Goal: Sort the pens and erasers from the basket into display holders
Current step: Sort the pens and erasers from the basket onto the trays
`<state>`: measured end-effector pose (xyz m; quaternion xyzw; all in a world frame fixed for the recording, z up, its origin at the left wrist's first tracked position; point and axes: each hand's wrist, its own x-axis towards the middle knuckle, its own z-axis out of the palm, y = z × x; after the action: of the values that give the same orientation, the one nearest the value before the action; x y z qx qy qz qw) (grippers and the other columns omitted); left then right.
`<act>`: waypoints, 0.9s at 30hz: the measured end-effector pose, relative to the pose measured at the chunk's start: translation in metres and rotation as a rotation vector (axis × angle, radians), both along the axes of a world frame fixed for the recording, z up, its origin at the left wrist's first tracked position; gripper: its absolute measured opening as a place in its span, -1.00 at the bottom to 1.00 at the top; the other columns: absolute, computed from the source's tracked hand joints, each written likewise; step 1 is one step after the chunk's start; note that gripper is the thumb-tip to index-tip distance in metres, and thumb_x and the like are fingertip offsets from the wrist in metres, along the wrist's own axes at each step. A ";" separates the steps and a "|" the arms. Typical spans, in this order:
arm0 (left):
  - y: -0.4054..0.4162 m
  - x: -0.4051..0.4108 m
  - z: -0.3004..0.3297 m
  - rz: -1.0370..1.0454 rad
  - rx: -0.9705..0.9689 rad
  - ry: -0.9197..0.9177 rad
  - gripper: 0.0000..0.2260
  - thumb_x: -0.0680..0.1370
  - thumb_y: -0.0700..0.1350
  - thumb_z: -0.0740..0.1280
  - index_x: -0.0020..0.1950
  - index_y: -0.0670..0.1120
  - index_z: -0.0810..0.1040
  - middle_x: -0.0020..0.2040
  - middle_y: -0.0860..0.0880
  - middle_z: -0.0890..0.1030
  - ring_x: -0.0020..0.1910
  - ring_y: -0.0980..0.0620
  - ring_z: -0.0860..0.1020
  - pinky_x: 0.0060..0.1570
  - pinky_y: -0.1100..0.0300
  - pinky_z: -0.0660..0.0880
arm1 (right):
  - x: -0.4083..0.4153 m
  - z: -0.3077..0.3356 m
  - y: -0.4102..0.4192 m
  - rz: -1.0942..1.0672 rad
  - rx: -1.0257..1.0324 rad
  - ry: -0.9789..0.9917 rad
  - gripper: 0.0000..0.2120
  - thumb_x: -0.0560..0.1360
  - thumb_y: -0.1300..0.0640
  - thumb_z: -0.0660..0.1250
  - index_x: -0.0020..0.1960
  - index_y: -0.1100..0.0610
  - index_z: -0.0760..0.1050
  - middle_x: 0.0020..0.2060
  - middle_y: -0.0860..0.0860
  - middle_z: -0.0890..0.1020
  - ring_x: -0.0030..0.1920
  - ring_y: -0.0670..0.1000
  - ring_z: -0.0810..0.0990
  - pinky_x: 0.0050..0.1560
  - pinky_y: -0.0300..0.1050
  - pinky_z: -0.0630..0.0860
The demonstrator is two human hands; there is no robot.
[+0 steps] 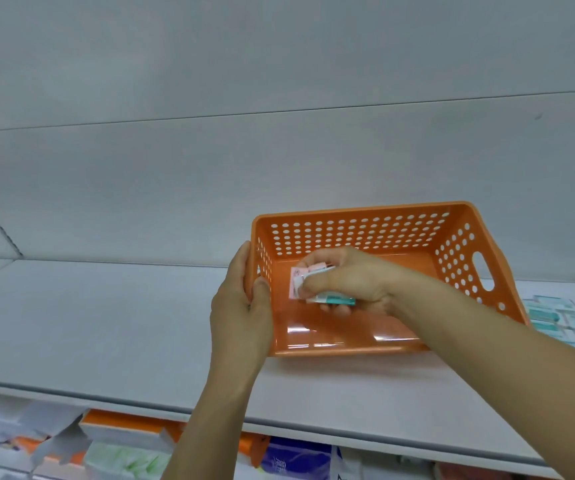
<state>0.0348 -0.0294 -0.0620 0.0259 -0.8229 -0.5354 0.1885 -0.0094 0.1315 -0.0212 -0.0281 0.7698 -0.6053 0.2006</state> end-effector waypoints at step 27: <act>0.401 0.081 0.020 -0.678 1.462 -0.795 -0.57 0.67 0.06 0.06 0.18 -0.23 0.55 0.01 -0.26 0.66 0.06 -0.21 0.58 0.06 -0.10 0.52 | 0.146 0.035 0.353 -0.079 0.458 0.164 -0.56 0.28 0.14 0.60 0.10 -0.01 0.53 -0.10 0.11 0.60 -0.42 0.00 0.49 -0.52 -0.18 0.37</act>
<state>0.1155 0.3715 -0.0423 0.0782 -0.2447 -0.9039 -0.3419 0.1368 0.4850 0.0139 -0.0007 0.9011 -0.4181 0.1147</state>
